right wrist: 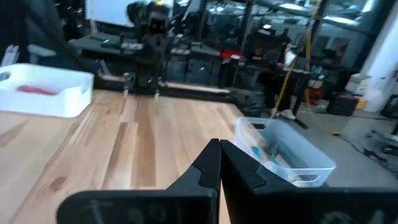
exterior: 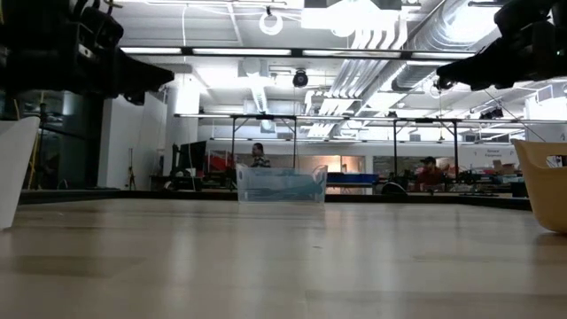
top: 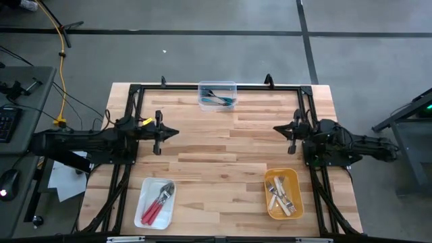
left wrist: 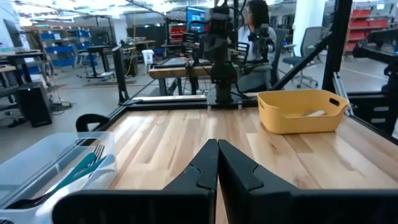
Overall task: Sort silverware by color (type)
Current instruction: Return to Home Position
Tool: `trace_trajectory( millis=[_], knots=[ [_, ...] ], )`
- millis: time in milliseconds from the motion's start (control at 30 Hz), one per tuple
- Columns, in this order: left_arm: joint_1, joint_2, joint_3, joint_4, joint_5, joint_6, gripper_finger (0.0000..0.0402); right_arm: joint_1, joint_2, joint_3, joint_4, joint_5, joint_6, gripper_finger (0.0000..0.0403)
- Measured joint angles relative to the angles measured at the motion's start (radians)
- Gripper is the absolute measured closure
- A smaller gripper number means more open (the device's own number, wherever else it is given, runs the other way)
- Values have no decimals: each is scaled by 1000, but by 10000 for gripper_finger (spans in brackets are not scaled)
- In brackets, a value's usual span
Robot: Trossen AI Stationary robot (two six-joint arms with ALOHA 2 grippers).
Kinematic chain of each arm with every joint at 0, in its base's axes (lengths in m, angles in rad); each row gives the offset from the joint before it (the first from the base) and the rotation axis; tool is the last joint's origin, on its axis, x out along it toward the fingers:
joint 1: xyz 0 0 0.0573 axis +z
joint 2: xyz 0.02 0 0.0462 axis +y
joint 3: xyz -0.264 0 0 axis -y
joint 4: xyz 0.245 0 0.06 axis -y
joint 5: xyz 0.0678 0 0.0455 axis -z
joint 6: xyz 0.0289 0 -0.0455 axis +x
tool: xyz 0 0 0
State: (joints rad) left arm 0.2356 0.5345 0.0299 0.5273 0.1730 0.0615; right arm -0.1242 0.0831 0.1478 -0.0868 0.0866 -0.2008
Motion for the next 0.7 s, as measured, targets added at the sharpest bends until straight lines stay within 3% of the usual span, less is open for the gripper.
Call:
trace_trajectory(
  millis=[333, 533, 700],
  knots=[
    [0, -181, -19, -152, -40, 4, 401, 0, -82, 1, -14, 82, -2, 403],
    [0, -288, -19, -260, -77, 11, 401, -1, -82, -126, 219, 13, -7, 403],
    [0, -372, -19, -344, -90, 3, 401, -20, -77, -138, 199, -11, 44, 403]
  ],
)
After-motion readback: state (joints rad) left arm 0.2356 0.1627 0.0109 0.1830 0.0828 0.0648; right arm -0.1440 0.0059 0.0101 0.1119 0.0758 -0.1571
